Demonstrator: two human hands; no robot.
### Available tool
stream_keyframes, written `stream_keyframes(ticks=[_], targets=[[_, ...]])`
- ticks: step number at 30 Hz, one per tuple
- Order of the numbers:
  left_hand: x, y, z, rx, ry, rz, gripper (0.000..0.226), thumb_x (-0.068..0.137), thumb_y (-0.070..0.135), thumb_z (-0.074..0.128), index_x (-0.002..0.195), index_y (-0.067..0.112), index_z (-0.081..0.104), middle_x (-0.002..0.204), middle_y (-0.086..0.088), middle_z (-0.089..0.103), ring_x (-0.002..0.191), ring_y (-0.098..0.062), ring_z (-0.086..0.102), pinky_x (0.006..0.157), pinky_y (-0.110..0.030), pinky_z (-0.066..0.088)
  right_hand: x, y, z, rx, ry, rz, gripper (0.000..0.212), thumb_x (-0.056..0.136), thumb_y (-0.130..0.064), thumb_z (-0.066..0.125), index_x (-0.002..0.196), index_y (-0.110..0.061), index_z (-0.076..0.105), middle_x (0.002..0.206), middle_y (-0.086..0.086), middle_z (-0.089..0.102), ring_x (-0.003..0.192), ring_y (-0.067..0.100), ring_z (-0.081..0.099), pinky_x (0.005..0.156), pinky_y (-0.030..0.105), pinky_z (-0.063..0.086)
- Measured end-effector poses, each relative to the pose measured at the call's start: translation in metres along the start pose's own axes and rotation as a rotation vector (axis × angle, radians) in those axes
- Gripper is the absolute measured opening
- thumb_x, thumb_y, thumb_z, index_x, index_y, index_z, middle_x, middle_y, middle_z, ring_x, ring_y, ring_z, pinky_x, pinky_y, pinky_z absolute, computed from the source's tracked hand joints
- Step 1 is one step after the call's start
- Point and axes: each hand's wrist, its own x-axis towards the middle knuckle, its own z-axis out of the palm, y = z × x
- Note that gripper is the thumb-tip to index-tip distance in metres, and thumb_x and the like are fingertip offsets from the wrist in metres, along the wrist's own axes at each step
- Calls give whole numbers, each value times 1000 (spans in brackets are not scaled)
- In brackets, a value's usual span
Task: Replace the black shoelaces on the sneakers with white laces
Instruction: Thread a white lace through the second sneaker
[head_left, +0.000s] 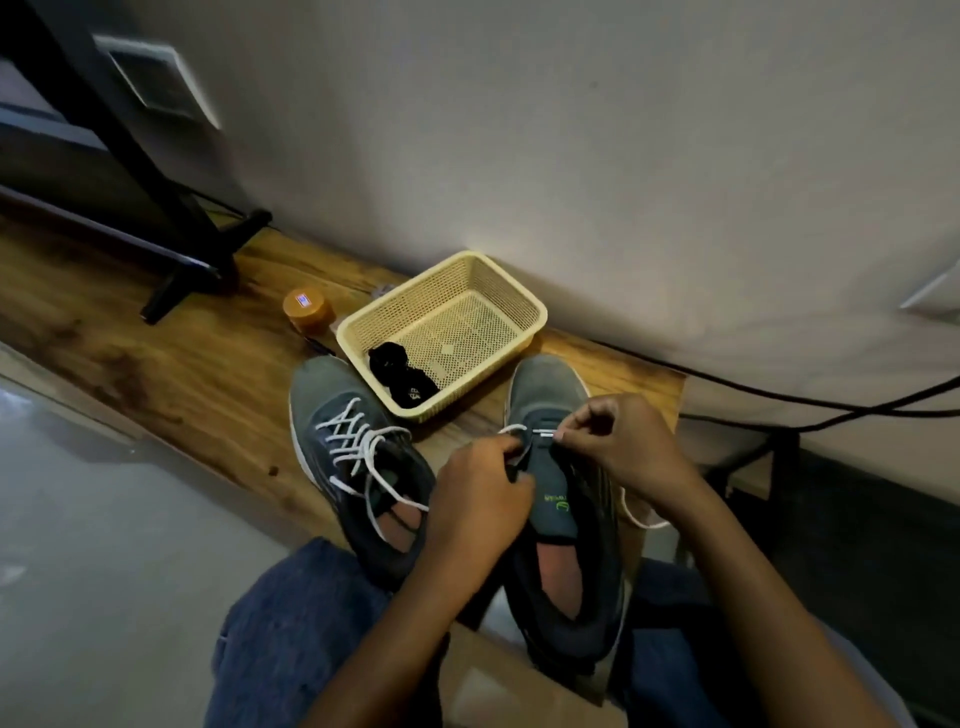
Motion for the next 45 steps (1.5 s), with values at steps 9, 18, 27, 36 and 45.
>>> stream_keyframes(ticks=[9, 18, 27, 36, 45], targets=[[19, -22, -5, -332, -95, -103, 33, 89, 0, 60, 117, 13, 68, 95, 3, 67, 89, -10, 61, 75, -19, 42, 2, 7, 14, -52, -33, -40, 3, 82, -13, 74, 79, -14, 74, 72, 3, 69, 63, 6, 58, 55, 11, 42], [21, -22, -3, -386, -95, -129, 33, 88, -4, 59, 115, 9, 69, 107, -8, 71, 101, -20, 66, 91, -33, 50, 2, 8, 26, -140, 16, -91, 5, 81, -15, 73, 77, -16, 72, 75, 4, 63, 64, 9, 52, 59, 25, 39], [19, -19, -4, -340, -98, -84, 29, 87, 4, 61, 111, 17, 72, 103, 0, 73, 97, -15, 67, 89, -33, 53, -1, 11, 37, -196, 107, -87, 14, 83, -16, 68, 70, -18, 63, 73, -5, 54, 63, 7, 49, 58, 28, 38], [12, -12, -4, -150, -4, 14, 30, 85, 12, 62, 111, 22, 72, 110, -1, 72, 106, -21, 65, 91, -37, 52, -6, 6, 46, -233, 179, -70, 12, 79, -13, 65, 68, -11, 64, 68, -8, 51, 65, 10, 47, 59, 28, 30], [7, -11, 0, -31, 40, 99, 27, 84, 14, 57, 105, 24, 72, 100, -7, 71, 99, -30, 63, 81, -41, 52, -7, 8, 46, -265, 175, -120, 11, 86, -14, 62, 76, -14, 61, 80, -6, 49, 76, 11, 46, 61, 26, 25]])
